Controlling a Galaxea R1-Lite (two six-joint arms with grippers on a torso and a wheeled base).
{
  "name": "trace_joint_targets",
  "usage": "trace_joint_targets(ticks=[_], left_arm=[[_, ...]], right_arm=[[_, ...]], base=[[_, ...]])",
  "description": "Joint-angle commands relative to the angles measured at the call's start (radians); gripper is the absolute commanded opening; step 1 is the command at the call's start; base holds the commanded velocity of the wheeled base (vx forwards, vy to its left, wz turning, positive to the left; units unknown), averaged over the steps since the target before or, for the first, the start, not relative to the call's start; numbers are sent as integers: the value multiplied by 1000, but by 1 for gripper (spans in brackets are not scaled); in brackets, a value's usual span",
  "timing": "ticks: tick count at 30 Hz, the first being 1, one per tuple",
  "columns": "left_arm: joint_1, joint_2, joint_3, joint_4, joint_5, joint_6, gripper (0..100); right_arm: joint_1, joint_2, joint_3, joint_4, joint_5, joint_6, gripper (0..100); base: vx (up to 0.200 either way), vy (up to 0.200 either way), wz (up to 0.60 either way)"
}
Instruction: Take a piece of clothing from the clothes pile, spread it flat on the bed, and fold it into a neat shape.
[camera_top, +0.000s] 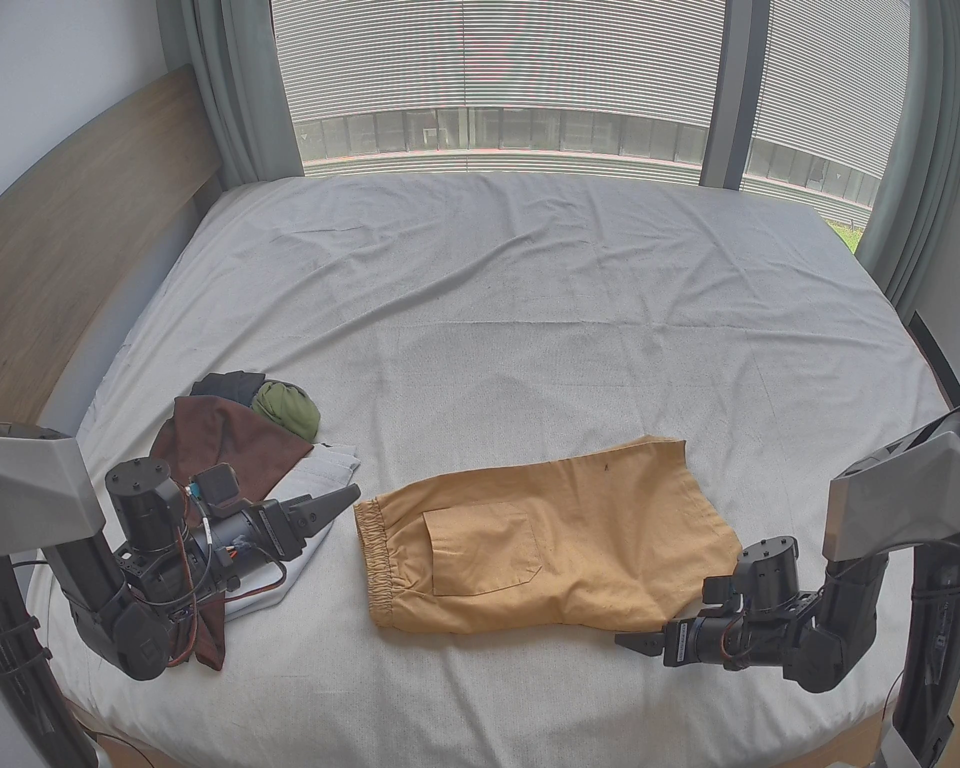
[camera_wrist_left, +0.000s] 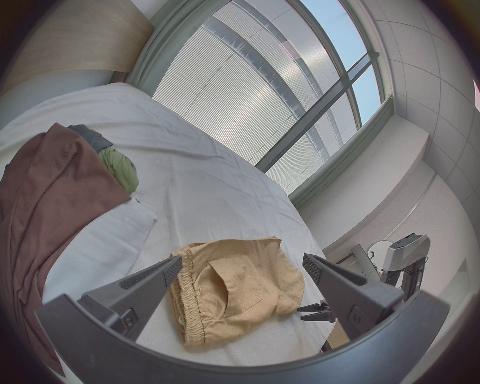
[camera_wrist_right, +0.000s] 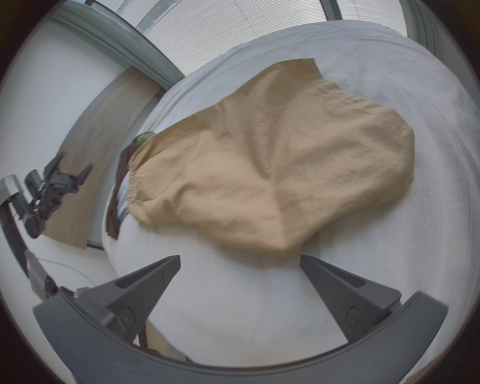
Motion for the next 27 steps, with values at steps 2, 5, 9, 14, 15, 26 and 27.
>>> trace_joint_targets(ticks=[2,5,9,14,15,26,27], left_arm=[[2,74,22,-1,1,2,100],[-1,100,27,-1,1,0,100],[-12,141,21,-1,1,-3,100],[-40,186,8,-1,6,-4,100],[-44,197,1,-1,6,-4,100],[-52,292,-34,-1,20,-4,100],[-52,292,-34,-1,20,-4,100]], right_arm=[[60,-77,95,-90,66,4,100],[82,-86,119,-184,94,5,100],[89,-84,123,-285,98,25,100],[77,-113,84,-293,137,51,100],[74,-118,69,-293,140,53,100],[54,-150,-42,-293,137,102,100],[54,-150,-42,-293,137,102,100]], base=[[0,0,0],[0,0,0],[0,0,0],[0,0,0],[0,0,0],[0,0,0],[0,0,0]])
